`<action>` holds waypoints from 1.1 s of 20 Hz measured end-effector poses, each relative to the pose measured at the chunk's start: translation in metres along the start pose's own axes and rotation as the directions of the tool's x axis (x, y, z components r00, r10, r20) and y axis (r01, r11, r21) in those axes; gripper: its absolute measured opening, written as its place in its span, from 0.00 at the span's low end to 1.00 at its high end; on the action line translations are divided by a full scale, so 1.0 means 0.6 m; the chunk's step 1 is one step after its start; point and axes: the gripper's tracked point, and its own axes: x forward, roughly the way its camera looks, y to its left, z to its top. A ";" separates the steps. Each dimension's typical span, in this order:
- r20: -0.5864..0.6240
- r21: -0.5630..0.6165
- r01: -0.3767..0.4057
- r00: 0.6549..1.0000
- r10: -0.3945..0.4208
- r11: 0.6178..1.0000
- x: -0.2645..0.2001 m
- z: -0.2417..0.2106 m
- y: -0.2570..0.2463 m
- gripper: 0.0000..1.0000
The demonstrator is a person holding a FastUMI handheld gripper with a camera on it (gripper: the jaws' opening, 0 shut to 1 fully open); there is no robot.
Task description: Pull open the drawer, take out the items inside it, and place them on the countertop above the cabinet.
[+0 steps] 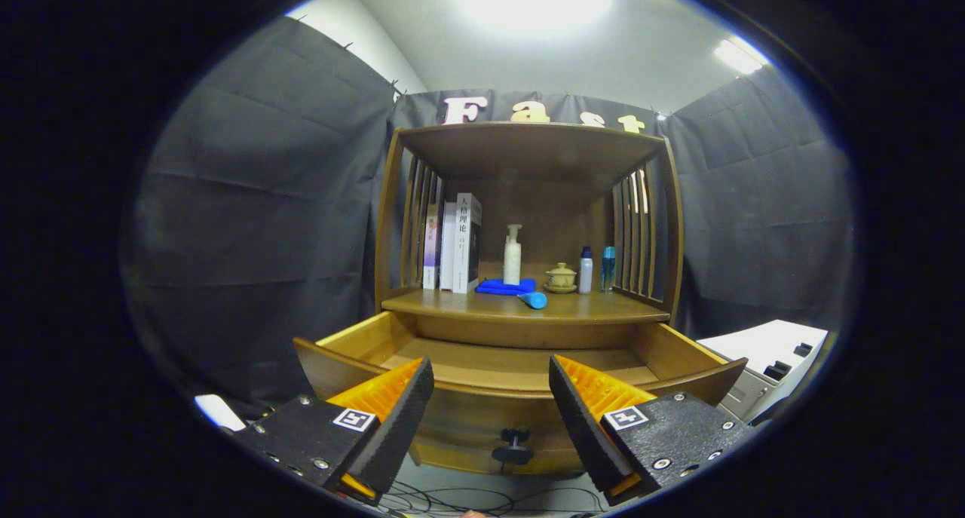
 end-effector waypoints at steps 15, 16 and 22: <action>-0.103 0.042 0.124 0.987 -0.119 0.991 0.049 -0.106 -0.041 0.95; -0.101 0.050 0.127 0.987 -0.122 0.991 0.050 -0.108 -0.045 0.95; -0.097 0.106 0.121 0.989 -0.111 0.987 0.053 -0.113 -0.041 0.94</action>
